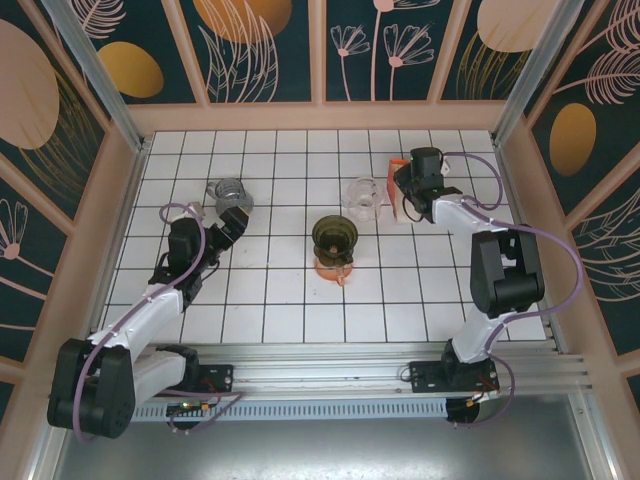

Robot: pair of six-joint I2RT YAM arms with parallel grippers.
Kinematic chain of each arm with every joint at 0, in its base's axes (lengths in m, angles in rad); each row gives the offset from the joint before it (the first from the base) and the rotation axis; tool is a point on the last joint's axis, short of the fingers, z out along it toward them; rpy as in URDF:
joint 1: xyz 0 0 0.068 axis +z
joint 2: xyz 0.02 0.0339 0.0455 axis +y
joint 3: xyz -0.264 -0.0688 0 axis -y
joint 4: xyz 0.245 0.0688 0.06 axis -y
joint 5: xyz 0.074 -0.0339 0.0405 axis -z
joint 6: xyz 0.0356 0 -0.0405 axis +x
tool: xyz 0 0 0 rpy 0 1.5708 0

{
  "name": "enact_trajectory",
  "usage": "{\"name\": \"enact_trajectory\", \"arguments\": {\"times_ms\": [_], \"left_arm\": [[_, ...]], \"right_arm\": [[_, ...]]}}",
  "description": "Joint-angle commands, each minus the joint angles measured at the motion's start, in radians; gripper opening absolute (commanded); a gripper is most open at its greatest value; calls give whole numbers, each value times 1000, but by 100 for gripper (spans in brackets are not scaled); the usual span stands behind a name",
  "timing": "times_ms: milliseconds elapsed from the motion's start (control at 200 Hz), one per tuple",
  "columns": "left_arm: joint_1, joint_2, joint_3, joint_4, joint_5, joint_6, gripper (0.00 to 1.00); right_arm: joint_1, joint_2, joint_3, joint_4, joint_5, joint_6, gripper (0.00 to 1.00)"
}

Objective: Place the coffee filter in the dripper

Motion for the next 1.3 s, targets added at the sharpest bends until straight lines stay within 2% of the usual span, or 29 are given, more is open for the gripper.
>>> {"name": "enact_trajectory", "arguments": {"times_ms": [0, 335, 670, 951, 1296], "left_arm": [[-2, -4, -10, 42, 19, 26, 97], [-2, 4, -7, 45, 19, 26, 97], [-2, 11, -4, 48, 24, 22, 97], [-2, 4, -2, 47, 23, 25, 97], [-2, -4, 1, 43, 29, 25, 98]], "right_arm": [[-5, 7, 13, -3, 32, 27, 24], [-5, 57, 34, -11, 40, 21, 21], [-3, 19, 24, -23, 81, -22, 0], [7, -67, -25, -56, 77, -54, 0], [40, -209, -79, -181, 94, -119, 0]]}}
